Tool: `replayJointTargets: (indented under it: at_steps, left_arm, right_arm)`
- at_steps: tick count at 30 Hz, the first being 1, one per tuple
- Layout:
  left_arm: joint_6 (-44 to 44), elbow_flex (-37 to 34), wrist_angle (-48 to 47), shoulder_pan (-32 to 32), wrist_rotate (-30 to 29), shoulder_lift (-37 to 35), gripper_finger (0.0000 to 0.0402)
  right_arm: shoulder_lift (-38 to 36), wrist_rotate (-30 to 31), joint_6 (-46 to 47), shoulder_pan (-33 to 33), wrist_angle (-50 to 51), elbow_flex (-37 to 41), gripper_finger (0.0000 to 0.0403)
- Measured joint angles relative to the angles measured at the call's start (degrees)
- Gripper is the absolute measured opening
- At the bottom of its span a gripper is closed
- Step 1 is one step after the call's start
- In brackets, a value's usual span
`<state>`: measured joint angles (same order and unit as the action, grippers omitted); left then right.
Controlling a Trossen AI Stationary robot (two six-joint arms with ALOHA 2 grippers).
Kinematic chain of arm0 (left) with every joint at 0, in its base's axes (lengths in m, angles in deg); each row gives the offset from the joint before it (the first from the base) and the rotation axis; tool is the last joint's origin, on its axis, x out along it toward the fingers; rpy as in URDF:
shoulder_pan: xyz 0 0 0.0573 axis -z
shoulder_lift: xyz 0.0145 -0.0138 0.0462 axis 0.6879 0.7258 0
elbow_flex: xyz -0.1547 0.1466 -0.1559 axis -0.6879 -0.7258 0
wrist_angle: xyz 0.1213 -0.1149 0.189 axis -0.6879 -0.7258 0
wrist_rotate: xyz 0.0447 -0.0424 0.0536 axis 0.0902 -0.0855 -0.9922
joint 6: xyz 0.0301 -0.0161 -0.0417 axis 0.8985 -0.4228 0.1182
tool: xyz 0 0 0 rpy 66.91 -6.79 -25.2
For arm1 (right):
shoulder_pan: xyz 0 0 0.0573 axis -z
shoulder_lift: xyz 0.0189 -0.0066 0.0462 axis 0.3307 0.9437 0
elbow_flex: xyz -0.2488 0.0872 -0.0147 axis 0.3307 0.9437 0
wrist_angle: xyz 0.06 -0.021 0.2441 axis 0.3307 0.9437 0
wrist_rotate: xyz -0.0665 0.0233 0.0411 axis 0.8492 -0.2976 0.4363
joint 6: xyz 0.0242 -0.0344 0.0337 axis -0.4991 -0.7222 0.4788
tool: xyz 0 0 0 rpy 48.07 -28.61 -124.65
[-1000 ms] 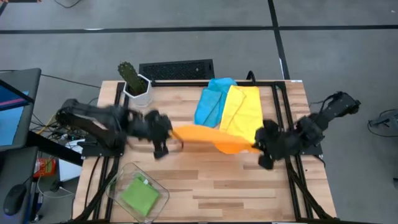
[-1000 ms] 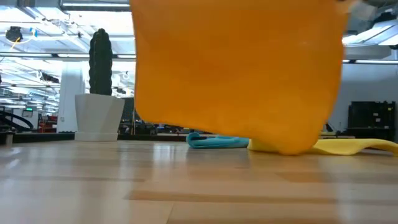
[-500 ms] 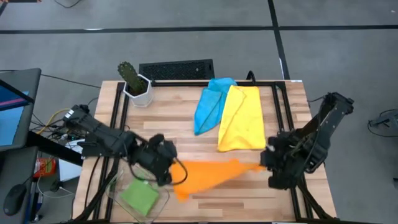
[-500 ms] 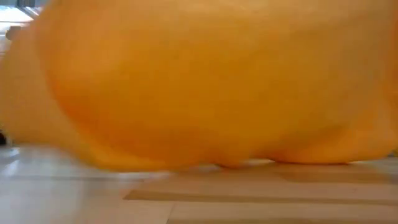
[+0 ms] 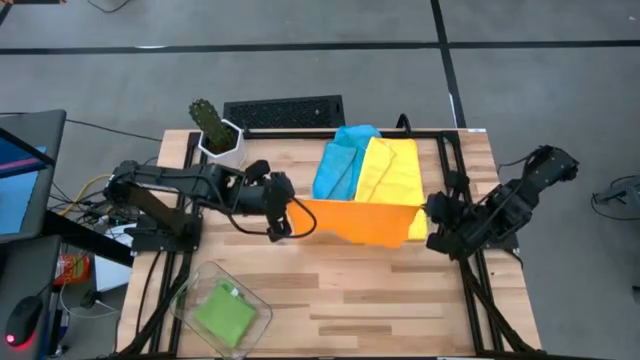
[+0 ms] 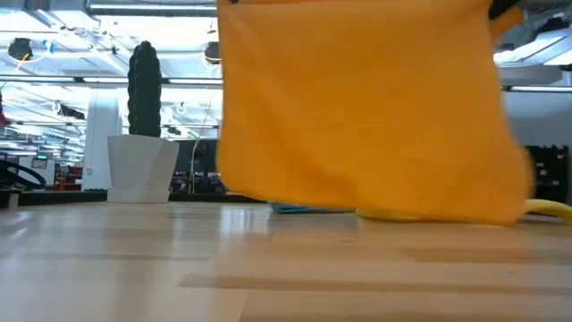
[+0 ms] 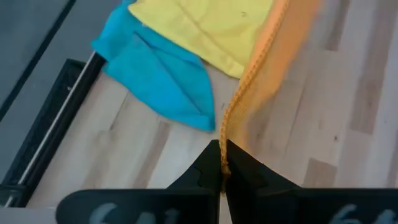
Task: Fold microfiber towels
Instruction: Fold the orange microfiber towel
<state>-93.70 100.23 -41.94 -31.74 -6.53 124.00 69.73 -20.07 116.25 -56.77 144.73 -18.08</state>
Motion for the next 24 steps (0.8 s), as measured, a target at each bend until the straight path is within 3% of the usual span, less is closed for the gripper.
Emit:
replayJointTargets:
  at_steps: [5, 10, 19, 24]
  left_arm:
    - [-4.8, 0.2, -0.1, 5.6, -0.1, 0.0, 0.0000]
    - [-10.1, 0.3, -2.2, 13.5, -0.3, 3.0, 0.0000]
    - [-16.5, 0.2, -1.0, 24.1, 0.6, 13.3, 0.0000]
    - [-16.2, 0.2, 4.8, 27.5, 4.7, 19.2, 0.0000]
  right_arm:
    - [4.2, -0.4, 0.9, -3.7, -0.3, -3.0, 0.0009]
    - [10.3, -3.0, 7.7, -11.0, -1.7, -2.6, 0.0009]
    - [23.8, -12.9, 14.5, -21.7, -17.3, -2.4, 0.0009]
    - [28.7, -17.4, 16.3, -24.6, -24.5, -2.4, 0.0009]
